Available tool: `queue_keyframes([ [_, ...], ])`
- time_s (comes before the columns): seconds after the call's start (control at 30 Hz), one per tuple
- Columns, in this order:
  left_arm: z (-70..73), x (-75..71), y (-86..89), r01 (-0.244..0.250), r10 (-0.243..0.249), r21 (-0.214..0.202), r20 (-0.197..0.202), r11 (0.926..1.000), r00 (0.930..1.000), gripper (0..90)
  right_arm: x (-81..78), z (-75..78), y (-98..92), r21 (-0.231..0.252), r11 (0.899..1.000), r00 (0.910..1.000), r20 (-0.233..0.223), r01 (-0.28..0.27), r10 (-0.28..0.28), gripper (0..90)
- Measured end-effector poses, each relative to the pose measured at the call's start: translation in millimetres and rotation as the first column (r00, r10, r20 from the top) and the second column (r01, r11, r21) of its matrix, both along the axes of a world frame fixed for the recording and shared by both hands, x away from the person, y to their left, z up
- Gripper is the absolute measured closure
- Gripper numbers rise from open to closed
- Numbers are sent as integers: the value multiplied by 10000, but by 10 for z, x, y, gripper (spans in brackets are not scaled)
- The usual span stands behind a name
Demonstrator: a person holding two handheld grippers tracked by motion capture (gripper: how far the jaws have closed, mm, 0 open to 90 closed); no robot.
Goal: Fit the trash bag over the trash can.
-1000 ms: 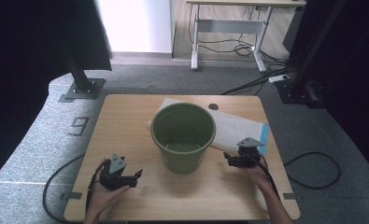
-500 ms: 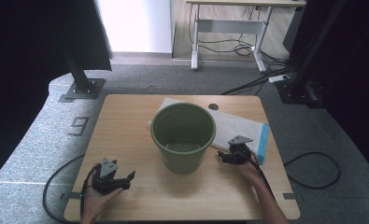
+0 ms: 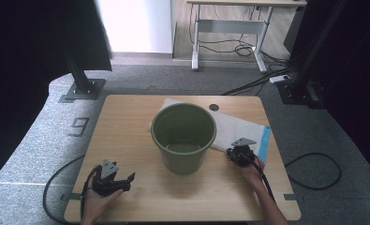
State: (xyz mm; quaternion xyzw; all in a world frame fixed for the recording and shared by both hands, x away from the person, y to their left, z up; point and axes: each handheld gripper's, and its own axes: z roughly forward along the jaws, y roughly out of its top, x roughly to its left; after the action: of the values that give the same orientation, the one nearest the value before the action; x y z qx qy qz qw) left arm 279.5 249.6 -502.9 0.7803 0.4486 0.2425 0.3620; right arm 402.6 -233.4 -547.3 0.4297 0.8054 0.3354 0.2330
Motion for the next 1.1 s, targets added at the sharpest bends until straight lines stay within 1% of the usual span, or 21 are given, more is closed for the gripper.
queue_keyframes([
  [0.03, 0, 0, 0, 0, 0, 0, 0, 10000, 10000, 146, 0, 0, 0, 0, 10000, 10000, 0, 0, 0, 860],
  [0.07, 1, 1, 3, 23, -23, -10, -1, 10000, 10000, 146, -61, 7, -28, 106, 9999, 9999, -107, -24, 25, 878],
  [0.1, 1, 1, 3, 23, -23, -10, -1, 10000, 10000, 146, -91, 10, -39, 80, 10000, 10000, -22, -52, 52, 880],
  [0.17, -4, 6, 10, 21, -22, -33, -26, 10000, 10000, 146, -130, 14, -54, 70, 10000, 10000, -53, -65, 65, 881],
  [0.2, -10, 6, 17, 0, 0, -71, -46, 10000, 10000, 146, -230, 26, -101, 65, 10000, 9999, -128, -72, 73, 882],
  [0.33, -15, 4, 36, -23, 22, -180, -68, 9998, 10000, 147, -454, 36, -215, 292, 9995, 9995, -284, 130, -122, 883],
  [0.37, -15, 4, 36, -23, 22, -180, -68, 9998, 10000, 147, -454, 36, -215, 292, 9995, 9995, -284, 130, -122, 883],
  [0.4, -15, 3, 40, -16, 15, -219, -62, 9998, 10000, 147, -593, 37, -278, 319, 9991, 9993, -278, 270, -261, 883],
  [0.53, -11, 0, 43, 13, -14, -255, -56, 9997, 10000, 147, -885, 74, -409, 303, 9978, 9982, -186, 582, -577, 883],
  [0.63, -8, -1, 48, 13, -14, -270, -39, 9996, 10000, 147, -1091, 115, -531, 523, 9954, 9968, -113, 799, -795, 883],
  [0.67, -5, 1, 54, -1, 0, -299, -33, 9996, 10000, 147, -1147, 125, -572, 575, 9947, 9963, -84, 856, -852, 883],
  [0.7, -5, 1, 54, -1, 0, -299, -33, 9996, 10000, 148, -1147, 125, -572, 575, 9947, 9963, -84, 856, -852, 883],
  [0.73, -5, 3, 56, -8, 7, -332, -35, 9994, 10000, 148, -1230, 128, -656, 758, 9915, 9944, -159, 1057, -1048, 883],
  [0.77, -5, 4, 55, 2, -4, -325, -43, 9995, 10000, 148, -1261, 122, -691, 820, 9901, 9934, -215, 1140, -1126, 882],
  [0.83, -6, 5, 53, 0, -2, -296, -41, 9996, 10000, 148, -1302, 109, -742, 805, 9884, 9915, -280, 1288, -1269, 877],
  [0.87, -4, 5, 50, 17, -19, -281, -48, 9996, 10000, 148, -1311, 107, -758, 837, 9877, 9911, -291, 1320, -1300, 841],
  [0.9, -3, 6, 50, 27, -28, -276, -42, 9996, 10000, 148, -1315, 114, -762, 877, 9872, 9910, -266, 1331, -1313, 761],
  [0.93, -3, 6, 51, 27, -28, -281, -34, 9996, 10000, 148, -1317, 135, -753, 977, 9855, 9904, -151, 1386, -1377, 686],
  [1.0, -4, 10, 55, 33, -34, -318, -36, 9995, 10000, 148, -1311, 211, -691, 1189, 9847, 9910, 241, 1277, -1314, 574],
  [1.07, -12, 20, 56, 38, -40, -331, -67, 9994, 10000, 148, -1270, 299, -577, 1279, 9855, 9900, 726, 1113, -1212, 494],
  [1.1, -12, 20, 56, 38, -40, -331, -67, 9994, 10000, 148, -1270, 299, -577, 1279, 9855, 9900, 726, 1113, -1212, 494],
])
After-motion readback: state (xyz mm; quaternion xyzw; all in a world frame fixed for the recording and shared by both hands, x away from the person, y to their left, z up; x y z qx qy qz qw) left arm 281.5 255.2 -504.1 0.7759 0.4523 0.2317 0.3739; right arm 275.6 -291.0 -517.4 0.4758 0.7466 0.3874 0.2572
